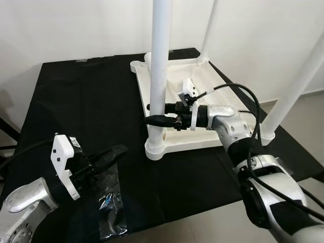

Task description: Building children table

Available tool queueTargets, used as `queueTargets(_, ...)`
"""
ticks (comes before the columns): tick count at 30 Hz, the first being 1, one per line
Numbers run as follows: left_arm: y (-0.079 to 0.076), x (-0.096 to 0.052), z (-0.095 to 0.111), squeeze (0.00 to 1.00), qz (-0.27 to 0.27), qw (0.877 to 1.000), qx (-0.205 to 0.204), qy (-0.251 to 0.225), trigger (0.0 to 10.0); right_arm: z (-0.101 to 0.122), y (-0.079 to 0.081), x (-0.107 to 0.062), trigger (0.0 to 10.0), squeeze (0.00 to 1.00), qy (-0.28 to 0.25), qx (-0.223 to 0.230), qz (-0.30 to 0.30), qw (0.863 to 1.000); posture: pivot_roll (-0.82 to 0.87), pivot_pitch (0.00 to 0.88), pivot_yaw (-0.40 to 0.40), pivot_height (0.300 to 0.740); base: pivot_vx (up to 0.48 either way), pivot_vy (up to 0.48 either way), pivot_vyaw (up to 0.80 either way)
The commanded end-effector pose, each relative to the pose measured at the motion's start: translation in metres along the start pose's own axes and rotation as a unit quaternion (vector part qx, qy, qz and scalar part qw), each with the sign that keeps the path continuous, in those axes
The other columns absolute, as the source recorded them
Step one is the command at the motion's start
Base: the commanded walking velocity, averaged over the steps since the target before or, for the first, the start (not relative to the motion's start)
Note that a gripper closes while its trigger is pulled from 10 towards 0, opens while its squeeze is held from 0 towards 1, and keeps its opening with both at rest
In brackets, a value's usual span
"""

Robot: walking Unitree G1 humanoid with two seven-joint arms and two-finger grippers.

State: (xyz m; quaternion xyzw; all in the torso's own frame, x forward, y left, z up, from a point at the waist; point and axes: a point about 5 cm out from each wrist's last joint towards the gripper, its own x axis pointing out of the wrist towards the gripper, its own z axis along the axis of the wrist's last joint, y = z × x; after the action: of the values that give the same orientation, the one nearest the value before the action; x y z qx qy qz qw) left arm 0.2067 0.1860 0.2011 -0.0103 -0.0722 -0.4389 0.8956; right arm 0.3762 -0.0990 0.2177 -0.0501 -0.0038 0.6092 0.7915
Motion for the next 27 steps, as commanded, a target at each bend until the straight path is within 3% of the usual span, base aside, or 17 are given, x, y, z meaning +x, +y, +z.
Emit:
queueTargets(1, -0.003, -0.001, 0.003, 0.00, -0.011, 1.000, 0.001, 0.005, 10.0, -0.020, -0.002, -0.007, 0.0, 0.00, 0.008, 0.030, -0.047, 0.998, 0.10, 0.103, -0.042, 0.740, 0.000, 0.000, 0.00)
queueTargets(3, -0.002, -0.001, 0.003, 0.00, -0.011, 1.000, -0.001, 0.003, 10.0, -0.024, -0.002, -0.008, 0.0, 0.00, 0.005, 0.034, -0.064, 0.997, 0.10, 0.104, -0.041, 0.740, 0.000, 0.000, 0.00)
queueTargets(5, -0.002, -0.002, 0.004, 0.00, -0.008, 1.000, -0.003, 0.000, 10.0, -0.033, -0.005, -0.011, 0.0, 0.00, 0.012, 0.034, -0.145, 0.989, 0.09, 0.107, -0.044, 0.740, 0.000, 0.000, 0.00)
queueTargets(6, -0.002, -0.002, 0.004, 0.00, -0.006, 1.000, -0.002, -0.001, 10.0, -0.036, -0.006, -0.011, 0.0, 0.00, 0.017, 0.036, -0.204, 0.978, 0.09, 0.111, -0.052, 0.740, 0.000, 0.000, 0.00)
queueTargets(7, -0.002, -0.002, 0.004, 0.00, -0.006, 1.000, -0.002, -0.001, 10.0, -0.036, -0.006, -0.011, 0.0, 0.00, 0.017, 0.036, -0.204, 0.978, 0.09, 0.111, -0.052, 0.740, 0.000, 0.000, 0.00)
queueTargets(8, -0.002, -0.002, 0.005, 0.00, -0.004, 1.000, -0.002, -0.001, 10.0, -0.041, -0.007, -0.011, 0.0, 0.00, 0.025, 0.037, -0.277, 0.960, 0.09, 0.111, -0.054, 0.740, 0.000, 0.000, 0.00)
queueTargets(9, -0.002, -0.002, 0.005, 0.00, -0.004, 1.000, -0.002, -0.001, 10.0, -0.041, -0.007, -0.011, 0.0, 0.00, 0.025, 0.037, -0.277, 0.960, 0.09, 0.111, -0.054, 0.740, 0.000, 0.000, 0.00)
queueTargets(10, -0.002, -0.003, 0.005, 0.00, -0.003, 1.000, -0.002, -0.002, 10.0, -0.047, -0.007, -0.013, 0.0, 0.00, 0.028, 0.037, -0.372, 0.927, 0.08, 0.113, -0.055, 0.740, 0.000, 0.000, 0.00)
queueTargets(11, 0.000, -0.003, 0.006, 0.00, -0.002, 1.000, -0.001, -0.003, 10.0, -0.060, 0.021, 0.000, 0.0, 0.00, 0.028, 0.043, -0.396, 0.917, 0.07, 0.117, -0.050, 0.740, 0.000, 0.000, 0.00)
queueTargets(12, 0.000, -0.003, 0.006, 0.00, -0.002, 1.000, -0.001, -0.003, 10.0, -0.060, 0.021, 0.000, 0.0, 0.00, 0.028, 0.043, -0.396, 0.917, 0.07, 0.117, -0.050, 0.740, 0.000, 0.000, 0.00)
queueTargets(14, 0.002, -0.004, 0.006, 0.00, 0.001, 1.000, 0.000, -0.003, 10.0, -0.067, 0.062, 0.015, 0.0, 0.00, 0.017, 0.067, -0.416, 0.907, 0.07, 0.113, -0.043, 0.740, 0.000, 0.000, 0.00)
queueTargets(15, 0.003, -0.003, 0.005, 0.00, 0.003, 1.000, 0.002, -0.001, 10.0, -0.067, 0.073, 0.023, 0.0, 0.00, 0.016, 0.073, -0.413, 0.908, 0.06, 0.104, -0.039, 0.740, 0.000, 0.000, 0.00)
queueTargets(22, 0.005, -0.002, 0.004, 0.00, 0.005, 1.000, 0.003, 0.000, 10.0, -0.068, 0.082, 0.041, 0.0, 0.00, 0.024, 0.086, -0.393, 0.915, 0.07, 0.098, -0.047, 0.740, 0.000, 0.000, 0.00)
queueTargets(23, 0.005, -0.002, 0.004, 0.00, 0.008, 1.000, 0.002, -0.002, 10.0, -0.065, 0.085, 0.048, 4.3, 0.00, 0.033, 0.091, -0.375, 0.922, 0.07, 0.098, -0.046, 0.740, 0.000, 0.000, 0.00)
queueTargets(24, 0.005, -0.002, 0.004, 0.00, 0.010, 1.000, 0.002, -0.002, 10.0, -0.060, 0.086, 0.051, 10.0, 0.00, 0.027, 0.089, -0.370, 0.925, 0.07, 0.100, -0.047, 0.740, 0.000, 0.000, 0.00)
queueTargets(26, 0.005, -0.002, 0.004, 0.00, 0.010, 1.000, 0.003, -0.002, 10.0, -0.057, 0.086, 0.052, 10.0, 0.00, 0.022, 0.087, -0.368, 0.926, 0.07, 0.100, -0.047, 0.740, 0.000, 0.000, 0.00)
queueTargets(27, 0.005, -0.002, 0.003, 0.00, 0.011, 1.000, 0.003, -0.003, 10.0, -0.051, 0.086, 0.054, 10.0, 1.00, 0.013, 0.083, -0.346, 0.935, 0.06, 0.101, -0.052, 0.740, 0.000, 0.000, 0.00)
